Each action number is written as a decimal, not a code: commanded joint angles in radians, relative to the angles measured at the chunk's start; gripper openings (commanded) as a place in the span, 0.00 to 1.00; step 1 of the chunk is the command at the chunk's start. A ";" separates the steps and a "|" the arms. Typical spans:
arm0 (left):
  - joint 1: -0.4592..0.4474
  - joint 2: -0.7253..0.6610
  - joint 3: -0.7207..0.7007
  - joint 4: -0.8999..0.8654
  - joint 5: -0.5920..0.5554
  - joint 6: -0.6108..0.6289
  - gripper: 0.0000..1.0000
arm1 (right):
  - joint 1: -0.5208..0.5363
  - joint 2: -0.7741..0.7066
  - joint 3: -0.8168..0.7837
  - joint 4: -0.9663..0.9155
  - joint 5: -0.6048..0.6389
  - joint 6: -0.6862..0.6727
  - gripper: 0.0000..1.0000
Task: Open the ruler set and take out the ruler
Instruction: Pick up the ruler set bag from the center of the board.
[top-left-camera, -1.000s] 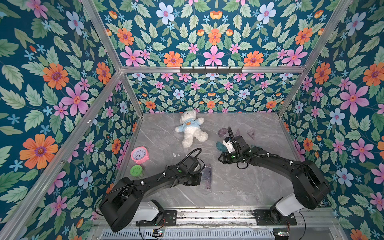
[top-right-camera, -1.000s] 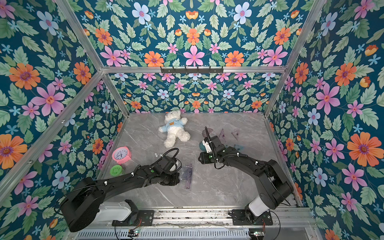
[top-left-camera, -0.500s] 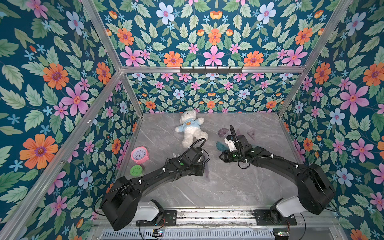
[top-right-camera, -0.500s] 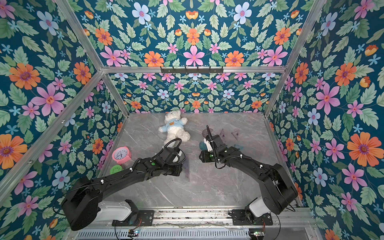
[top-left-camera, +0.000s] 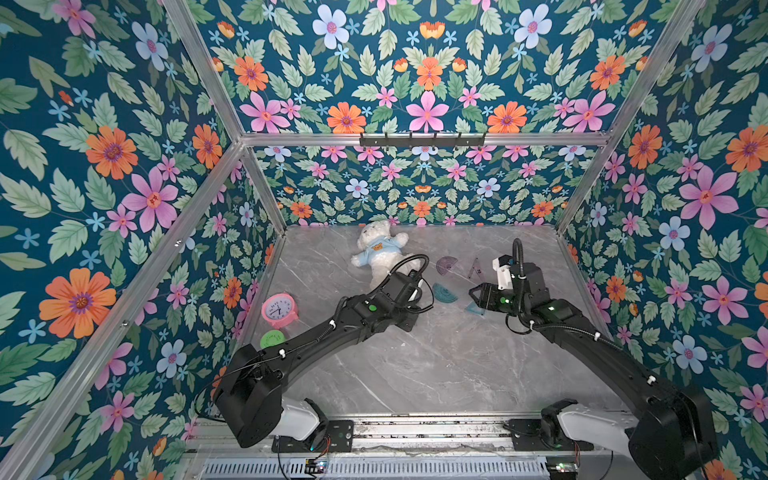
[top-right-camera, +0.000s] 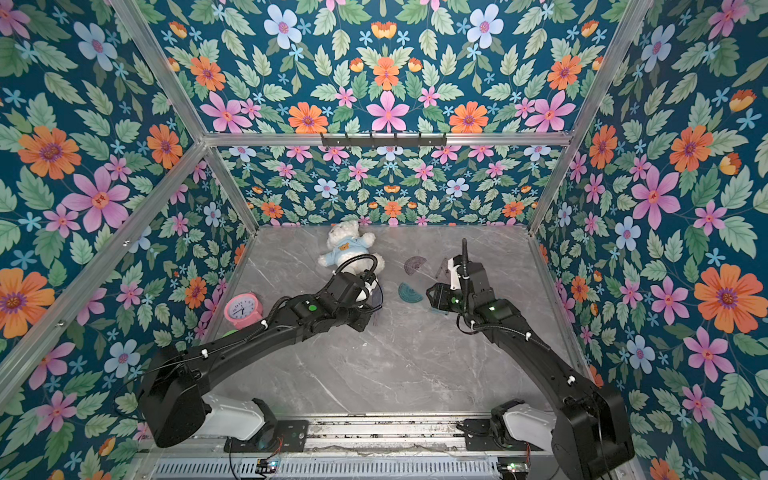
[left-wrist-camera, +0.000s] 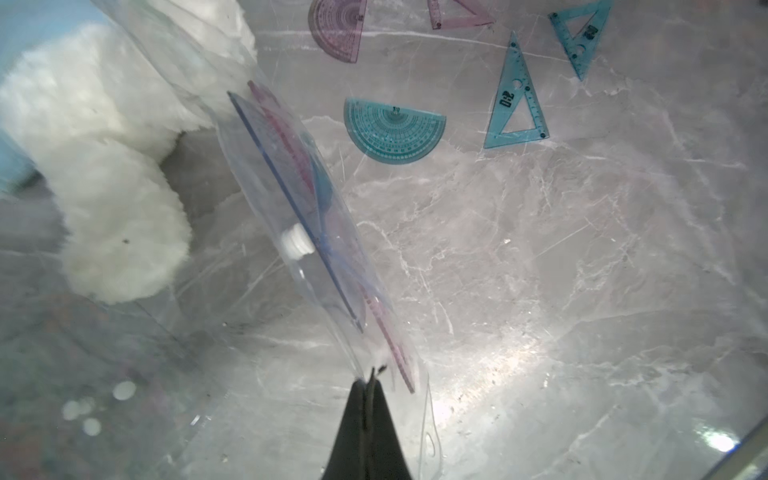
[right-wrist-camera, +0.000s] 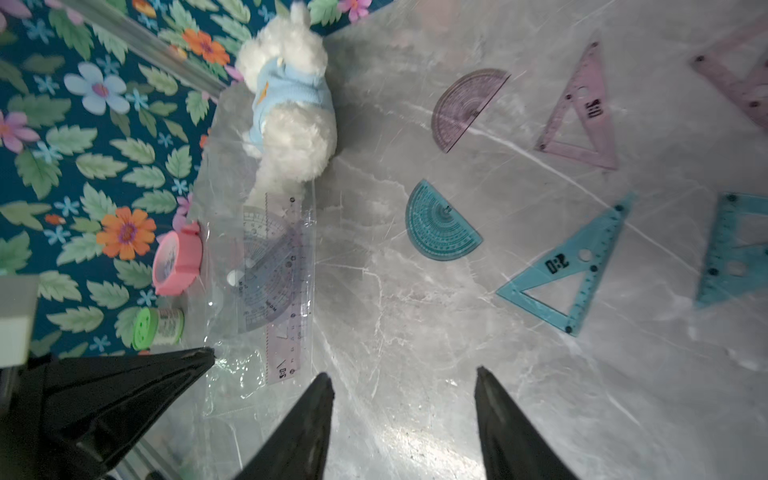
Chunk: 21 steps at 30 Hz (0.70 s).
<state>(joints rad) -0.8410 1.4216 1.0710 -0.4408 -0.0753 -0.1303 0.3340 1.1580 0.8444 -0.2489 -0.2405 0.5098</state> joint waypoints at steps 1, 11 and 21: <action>-0.024 0.013 0.028 0.019 -0.147 0.178 0.00 | -0.051 -0.035 -0.014 0.009 -0.018 0.059 0.60; -0.073 -0.054 -0.075 0.274 -0.126 0.565 0.00 | -0.149 0.002 -0.013 0.035 -0.148 0.111 0.60; -0.071 -0.182 -0.375 0.835 -0.287 0.991 0.00 | -0.280 -0.006 -0.039 0.104 -0.331 0.182 0.60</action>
<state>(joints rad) -0.9150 1.2449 0.7334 0.1349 -0.2962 0.6678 0.0780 1.1580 0.8097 -0.1905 -0.4881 0.6518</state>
